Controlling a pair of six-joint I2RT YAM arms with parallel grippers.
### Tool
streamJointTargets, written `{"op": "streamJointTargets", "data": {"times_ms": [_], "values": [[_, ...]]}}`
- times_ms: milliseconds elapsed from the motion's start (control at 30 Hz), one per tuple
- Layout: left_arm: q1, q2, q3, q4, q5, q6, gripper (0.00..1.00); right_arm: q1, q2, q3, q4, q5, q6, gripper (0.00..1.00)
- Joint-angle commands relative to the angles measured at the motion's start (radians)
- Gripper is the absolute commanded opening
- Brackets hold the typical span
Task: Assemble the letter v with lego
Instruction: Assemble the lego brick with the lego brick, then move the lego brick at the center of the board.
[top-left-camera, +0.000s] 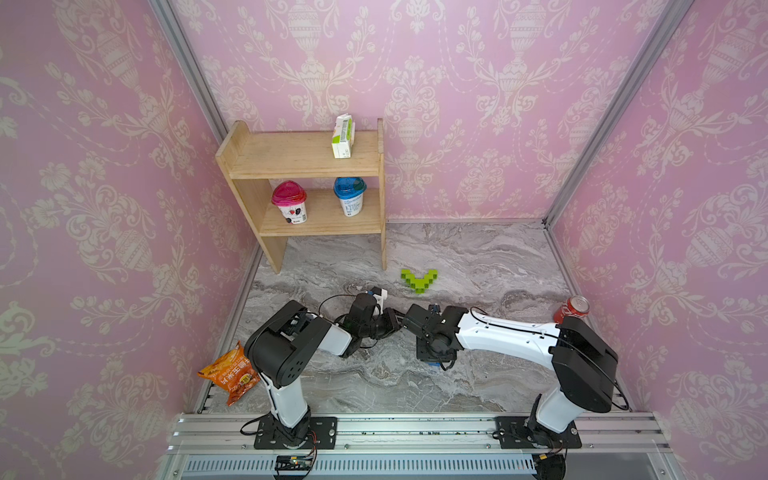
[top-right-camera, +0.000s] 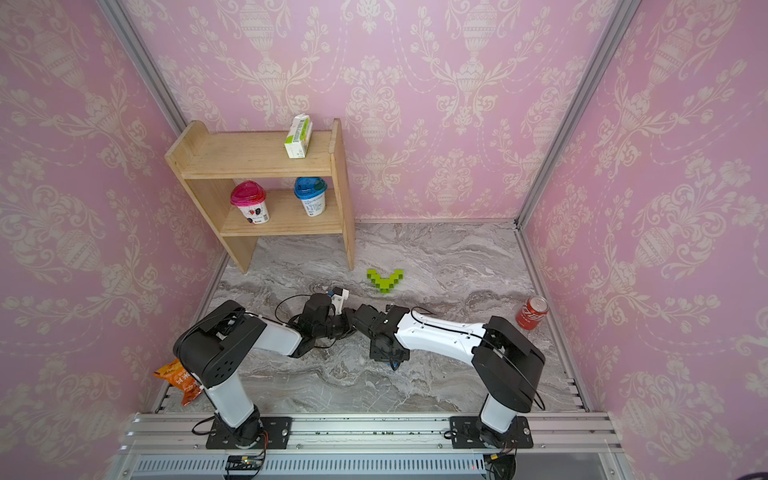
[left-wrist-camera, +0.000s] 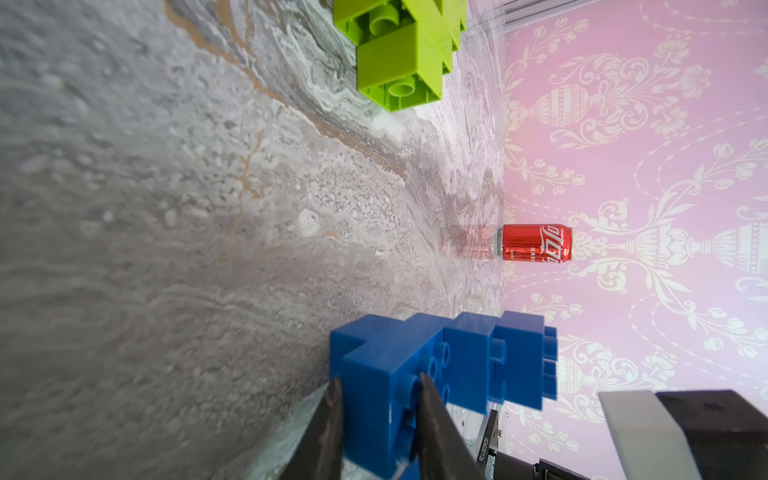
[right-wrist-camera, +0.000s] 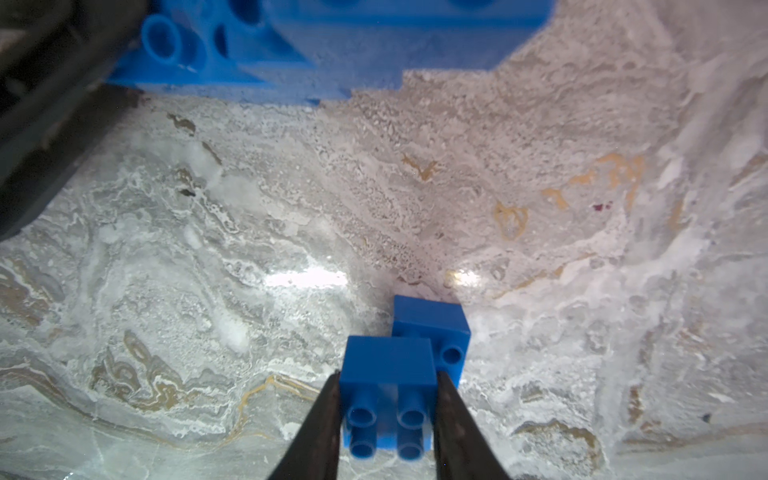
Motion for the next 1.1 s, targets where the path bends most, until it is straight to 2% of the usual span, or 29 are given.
{"op": "streamJointTargets", "data": {"times_ms": [0,333,500,833,1067], "values": [[-0.005,0.021,0.004,0.008,-0.012,-0.012,0.23,0.011,0.049,0.009,-0.016,-0.004,0.038,0.00],[-0.005,0.002,0.006,-0.021,-0.020,0.002,0.23,0.006,0.105,0.006,-0.046,-0.016,0.084,0.00],[-0.004,0.004,0.008,-0.022,-0.013,0.002,0.23,-0.011,0.131,0.014,-0.042,-0.016,0.057,0.00],[-0.005,0.004,0.016,-0.027,-0.008,0.004,0.23,-0.049,0.095,-0.005,0.007,-0.054,0.003,0.00],[-0.005,0.006,0.027,-0.046,-0.012,0.007,0.23,-0.021,0.085,0.038,-0.017,-0.010,-0.014,0.00]]}}
